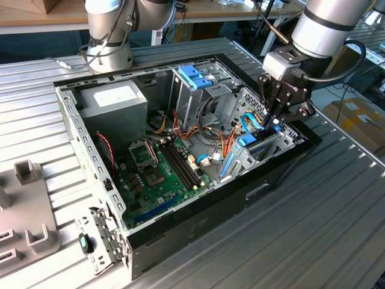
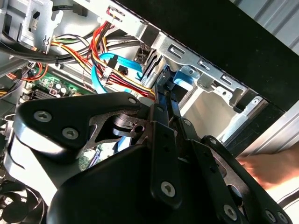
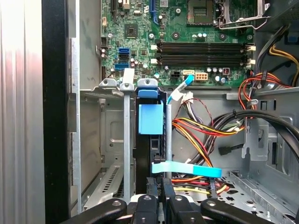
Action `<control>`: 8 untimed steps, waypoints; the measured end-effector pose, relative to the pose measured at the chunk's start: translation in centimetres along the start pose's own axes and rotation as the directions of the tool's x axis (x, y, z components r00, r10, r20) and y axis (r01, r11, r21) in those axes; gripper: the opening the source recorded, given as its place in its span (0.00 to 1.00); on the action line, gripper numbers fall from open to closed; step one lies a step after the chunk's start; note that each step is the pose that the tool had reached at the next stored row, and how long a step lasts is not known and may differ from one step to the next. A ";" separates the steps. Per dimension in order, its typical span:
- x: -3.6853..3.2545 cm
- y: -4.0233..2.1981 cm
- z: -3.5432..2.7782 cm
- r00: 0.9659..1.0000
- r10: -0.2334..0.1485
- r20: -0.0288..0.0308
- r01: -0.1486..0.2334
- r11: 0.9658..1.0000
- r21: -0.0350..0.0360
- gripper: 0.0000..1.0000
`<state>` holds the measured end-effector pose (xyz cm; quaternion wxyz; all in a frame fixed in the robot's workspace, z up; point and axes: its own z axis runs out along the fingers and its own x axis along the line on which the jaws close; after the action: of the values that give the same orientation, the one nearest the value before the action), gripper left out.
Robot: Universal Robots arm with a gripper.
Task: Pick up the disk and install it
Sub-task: 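Insert the second disk wire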
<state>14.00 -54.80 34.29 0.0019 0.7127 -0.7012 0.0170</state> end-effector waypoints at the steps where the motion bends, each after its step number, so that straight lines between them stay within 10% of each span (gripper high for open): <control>1: 0.00 0.01 0.09 1.000 0.000 0.000 0.000 1.000 0.000 0.16; 8: 0.00 0.03 0.25 1.000 0.000 0.000 0.000 1.000 0.000 0.16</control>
<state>13.97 -54.81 34.04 0.0019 0.7127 -0.7012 0.0170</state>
